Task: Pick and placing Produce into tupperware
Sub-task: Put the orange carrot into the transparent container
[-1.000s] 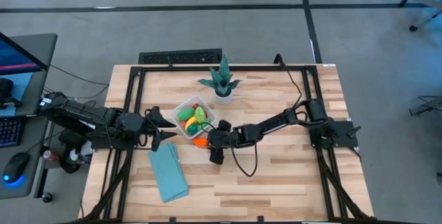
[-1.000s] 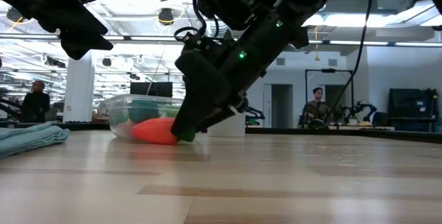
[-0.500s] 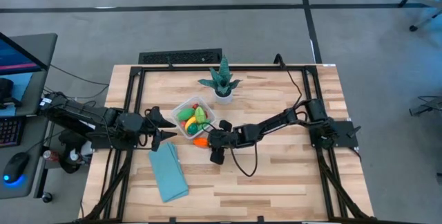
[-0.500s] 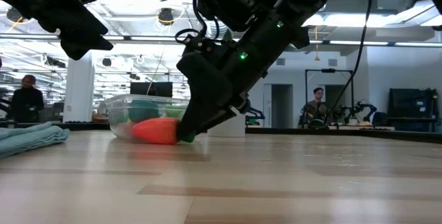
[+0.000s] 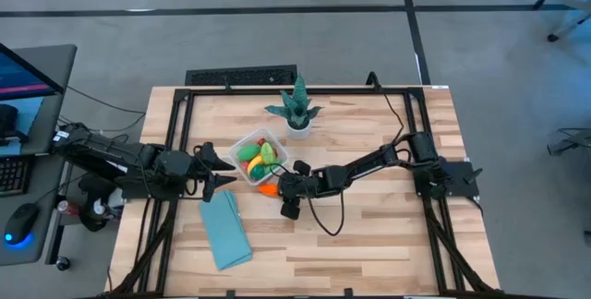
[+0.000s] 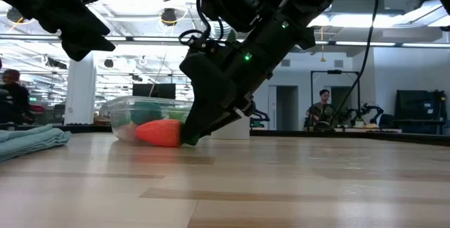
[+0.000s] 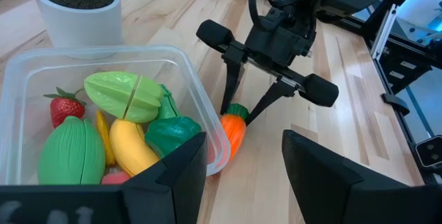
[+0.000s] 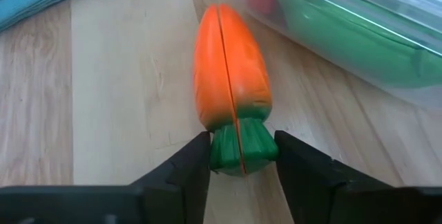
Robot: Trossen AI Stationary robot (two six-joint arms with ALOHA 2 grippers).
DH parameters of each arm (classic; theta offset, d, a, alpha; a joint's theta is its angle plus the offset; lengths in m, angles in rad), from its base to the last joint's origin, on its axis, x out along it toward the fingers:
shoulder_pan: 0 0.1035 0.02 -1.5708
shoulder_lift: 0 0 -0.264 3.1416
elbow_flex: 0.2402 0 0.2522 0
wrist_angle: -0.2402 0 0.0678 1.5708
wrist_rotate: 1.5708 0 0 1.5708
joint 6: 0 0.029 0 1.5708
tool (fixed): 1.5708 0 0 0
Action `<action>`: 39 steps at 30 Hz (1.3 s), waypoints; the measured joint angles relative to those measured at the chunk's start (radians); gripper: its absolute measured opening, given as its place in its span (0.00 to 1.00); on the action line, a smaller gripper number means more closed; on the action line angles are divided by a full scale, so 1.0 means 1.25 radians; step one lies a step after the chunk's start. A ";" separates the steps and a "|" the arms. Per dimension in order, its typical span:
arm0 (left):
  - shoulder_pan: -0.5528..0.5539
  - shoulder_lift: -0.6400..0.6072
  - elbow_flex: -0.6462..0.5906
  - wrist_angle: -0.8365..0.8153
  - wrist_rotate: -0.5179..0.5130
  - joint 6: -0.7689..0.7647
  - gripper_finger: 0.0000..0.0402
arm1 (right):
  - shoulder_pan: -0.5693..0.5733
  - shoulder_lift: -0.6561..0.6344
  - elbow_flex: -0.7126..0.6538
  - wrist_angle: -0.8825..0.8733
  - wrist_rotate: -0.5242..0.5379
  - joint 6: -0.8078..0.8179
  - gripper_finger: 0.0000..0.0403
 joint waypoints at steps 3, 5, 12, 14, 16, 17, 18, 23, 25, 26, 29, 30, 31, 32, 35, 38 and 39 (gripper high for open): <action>0.000 0.000 0.000 0.000 0.000 0.000 0.44 | 0.003 0.000 0.000 0.001 -0.003 0.000 0.35; 0.000 0.000 0.000 0.000 0.000 -0.002 0.44 | 0.006 0.000 0.000 0.006 -0.009 0.000 0.34; 0.000 0.000 0.000 0.000 0.000 -0.014 0.44 | 0.028 0.000 0.015 0.014 -0.042 0.006 0.36; 0.000 0.000 0.000 0.000 0.000 -0.017 0.44 | 0.036 0.000 0.026 0.014 -0.042 0.005 0.36; 0.000 0.000 0.000 0.000 0.000 -0.020 0.44 | 0.043 0.000 0.038 0.013 -0.042 0.002 0.35; 0.000 0.000 0.000 0.000 0.000 -0.020 0.44 | 0.046 0.000 0.044 0.014 -0.042 0.001 0.35; 0.000 0.000 0.000 0.001 0.000 -0.021 0.44 | 0.049 0.000 0.050 0.014 -0.042 0.000 0.35; 0.000 0.000 0.000 0.009 0.000 -0.021 0.44 | 0.052 0.000 0.086 -0.015 -0.042 -0.017 0.35; 0.000 0.000 0.000 0.009 0.000 -0.021 0.44 | 0.052 0.000 0.100 -0.032 -0.042 -0.025 0.35; 0.000 0.000 0.000 0.009 0.000 -0.021 0.44 | 0.051 0.000 0.107 -0.040 -0.041 -0.032 0.36; 0.000 0.000 0.000 0.012 0.000 -0.021 0.44 | 0.047 0.000 0.131 -0.072 -0.039 -0.052 0.36; 0.000 0.000 0.000 0.018 -0.001 -0.021 0.44 | 0.045 0.000 0.139 -0.080 -0.039 -0.058 0.35; 0.000 0.000 0.000 0.029 -0.003 -0.021 0.44 | 0.043 0.000 0.147 -0.091 -0.039 -0.063 0.35; 0.000 0.000 0.000 0.041 -0.007 -0.020 0.44 | 0.040 0.000 0.153 -0.100 -0.039 -0.068 0.35; 0.000 -0.001 0.000 0.074 -0.010 -0.003 0.44 | 0.029 0.000 0.169 -0.120 -0.039 -0.080 0.34; 0.000 -0.001 0.000 0.093 -0.010 0.009 0.44 | 0.018 0.000 0.193 -0.151 -0.038 -0.086 0.36; 0.000 -0.001 0.000 0.094 -0.010 0.009 0.44 | 0.014 0.000 0.200 -0.160 -0.038 -0.088 0.36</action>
